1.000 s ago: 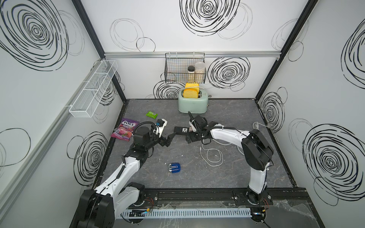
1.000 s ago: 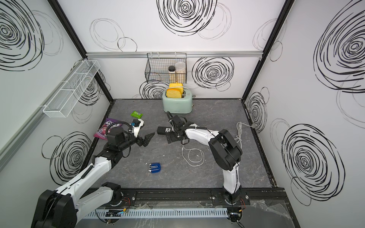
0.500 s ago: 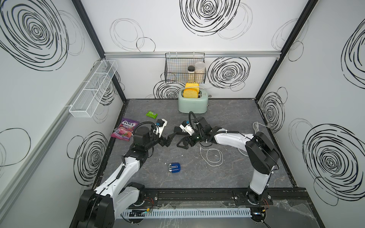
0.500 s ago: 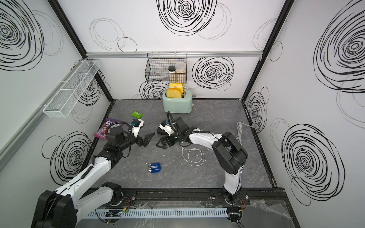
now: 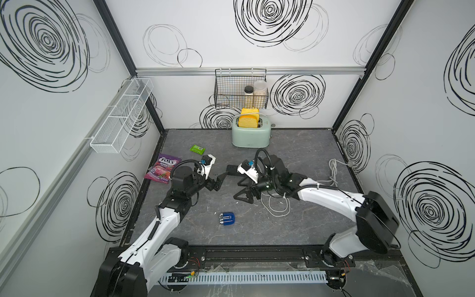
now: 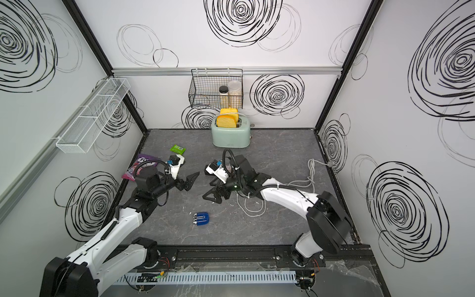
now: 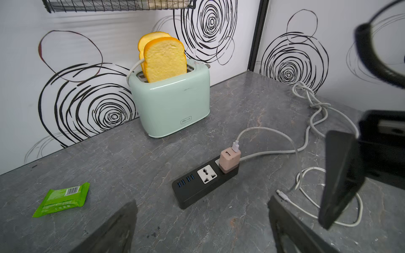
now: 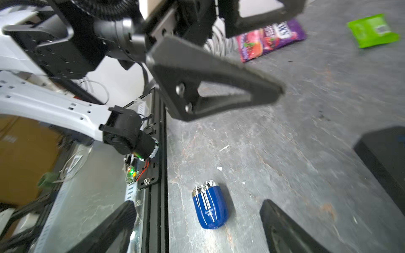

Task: Charge the electric shaver
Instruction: Pick up the charging cable from the center of the board.

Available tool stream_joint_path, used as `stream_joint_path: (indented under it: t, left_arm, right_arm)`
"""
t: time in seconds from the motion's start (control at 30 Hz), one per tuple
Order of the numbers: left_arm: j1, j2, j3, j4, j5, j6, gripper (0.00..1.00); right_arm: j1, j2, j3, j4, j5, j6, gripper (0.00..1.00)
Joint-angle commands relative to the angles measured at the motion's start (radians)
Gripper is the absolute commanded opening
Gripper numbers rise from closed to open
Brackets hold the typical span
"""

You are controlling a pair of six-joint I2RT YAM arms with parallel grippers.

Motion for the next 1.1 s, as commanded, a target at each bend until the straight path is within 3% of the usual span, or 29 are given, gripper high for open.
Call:
stream_joint_path:
  t: [0.0,0.17,0.37,0.57,0.87,0.97,1.07]
  left_arm:
    - [-0.009,-0.014,0.019,0.043,0.022,-0.021,0.97]
    - [-0.017,-0.037,-0.006,0.052,0.116,-0.023,0.97]
    - [-0.046,-0.071,-0.018,-0.045,0.185,0.016,0.98]
    - [-0.074,-0.127,-0.056,-0.113,0.201,0.004,1.0]
    - [-0.087,-0.159,-0.088,-0.141,0.227,-0.017,0.92]
    - [-0.089,-0.151,-0.089,-0.141,0.231,-0.01,0.9]
    - [-0.089,-0.142,-0.092,-0.139,0.242,-0.009,0.89]
  right_arm:
    - [0.032,-0.155,-0.16,0.004,0.318,0.078,0.89]
    - [0.052,-0.255,-0.301,-0.031,0.544,0.137,0.84]
    - [0.044,-0.088,-0.242,-0.117,0.651,0.164,0.69]
    - [0.026,0.127,-0.14,-0.193,0.66,0.228,0.59]
    - [0.026,0.248,-0.109,-0.219,0.701,0.286,0.47]
    - [0.026,0.27,-0.102,-0.225,0.699,0.275,0.34]
    - [0.029,0.274,-0.096,-0.242,0.673,0.235,0.08]
